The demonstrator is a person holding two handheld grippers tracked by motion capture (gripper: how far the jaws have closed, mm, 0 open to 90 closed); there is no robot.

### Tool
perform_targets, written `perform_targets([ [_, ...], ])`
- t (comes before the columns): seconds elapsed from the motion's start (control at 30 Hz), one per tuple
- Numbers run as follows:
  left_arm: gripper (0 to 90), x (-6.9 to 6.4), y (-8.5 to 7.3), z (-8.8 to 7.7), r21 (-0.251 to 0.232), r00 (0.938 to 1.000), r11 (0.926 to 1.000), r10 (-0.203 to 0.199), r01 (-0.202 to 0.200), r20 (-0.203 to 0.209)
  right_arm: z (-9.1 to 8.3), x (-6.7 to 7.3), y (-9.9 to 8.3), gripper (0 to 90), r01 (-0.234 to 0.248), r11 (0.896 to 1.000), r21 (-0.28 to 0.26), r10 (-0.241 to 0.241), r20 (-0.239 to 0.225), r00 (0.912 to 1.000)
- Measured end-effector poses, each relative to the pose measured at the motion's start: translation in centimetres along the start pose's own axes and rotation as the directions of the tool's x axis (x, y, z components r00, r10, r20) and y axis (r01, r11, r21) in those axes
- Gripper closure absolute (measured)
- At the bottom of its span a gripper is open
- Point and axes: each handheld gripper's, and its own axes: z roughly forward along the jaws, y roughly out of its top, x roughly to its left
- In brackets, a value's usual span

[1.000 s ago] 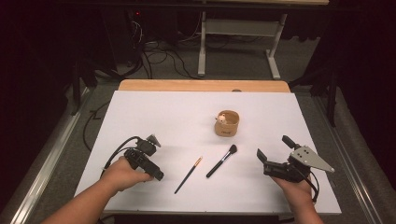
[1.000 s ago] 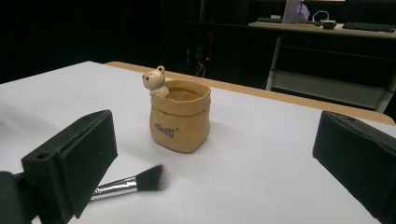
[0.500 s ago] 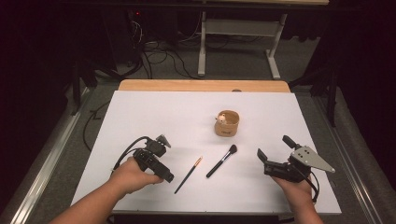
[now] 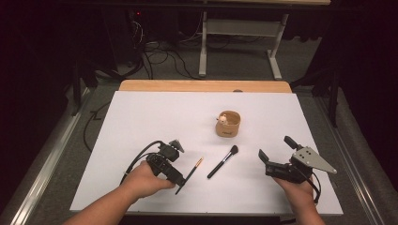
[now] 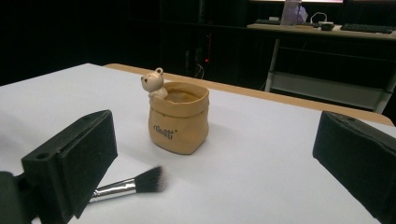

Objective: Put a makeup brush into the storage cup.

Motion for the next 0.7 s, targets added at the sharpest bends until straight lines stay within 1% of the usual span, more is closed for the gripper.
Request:
perform_targets([
  [0.03,4.9,-0.1,0.1,0.1,0.001,1.0000,1.0000,0.006,-0.006,-0.004,0.0,0.0,0.0,1.4,0.000,1.000,-0.001,0.000,0.002,1.0000],
  [0.13,7.4,-0.5,0.2,0.4,0.000,1.0000,1.0000,0.007,-0.007,-0.005,0.0,0.0,0.0,1.4,0.000,1.000,0.000,0.000,0.002,1.0000],
  [0.2,13.5,-0.6,0.3,0.5,-0.004,0.9999,0.9999,0.013,-0.013,-0.010,0.0,0.0,0.0,1.4,0.001,1.000,0.001,-0.001,0.000,1.0000],
  [0.23,15.8,-0.7,0.4,0.5,-0.002,0.9997,0.9999,0.017,-0.017,-0.020,0.0,0.0,0.0,1.4,0.001,1.000,-0.004,-0.001,-0.001,1.0000],
  [0.3,16.5,-0.8,0.5,0.6,-0.003,0.9994,0.9999,0.016,-0.016,-0.029,-0.1,0.0,0.0,1.4,0.002,1.000,-0.001,-0.002,0.004,1.0000],
  [0.4,21.7,-0.9,0.6,0.9,0.002,0.9995,0.9998,0.018,-0.018,-0.026,0.0,0.0,0.0,1.4,0.004,1.000,0.000,-0.004,0.003,1.0000],
  [0.5,23.9,-0.9,0.8,1.1,0.003,0.9998,0.9999,0.015,-0.015,-0.016,0.0,0.1,0.0,1.4,0.005,1.000,0.003,-0.005,0.003,1.0000],
  [0.53,24.9,-1.0,0.8,1.2,0.009,0.9995,0.9997,0.021,-0.021,-0.023,0.0,0.1,0.0,1.4,0.012,1.000,0.002,-0.012,0.006,0.9999],
  [0.63,31.8,-1.3,0.9,1.4,0.019,0.9993,0.9994,0.031,-0.031,-0.018,0.0,0.1,0.1,1.4,0.015,1.000,-0.002,-0.015,0.003,0.9999],
  [0.7,36.8,-1.5,1.0,1.6,0.021,0.9995,0.9994,0.027,-0.027,-0.014,-0.1,0.0,0.1,1.4,0.013,1.000,0.000,-0.013,0.006,0.9999],
])
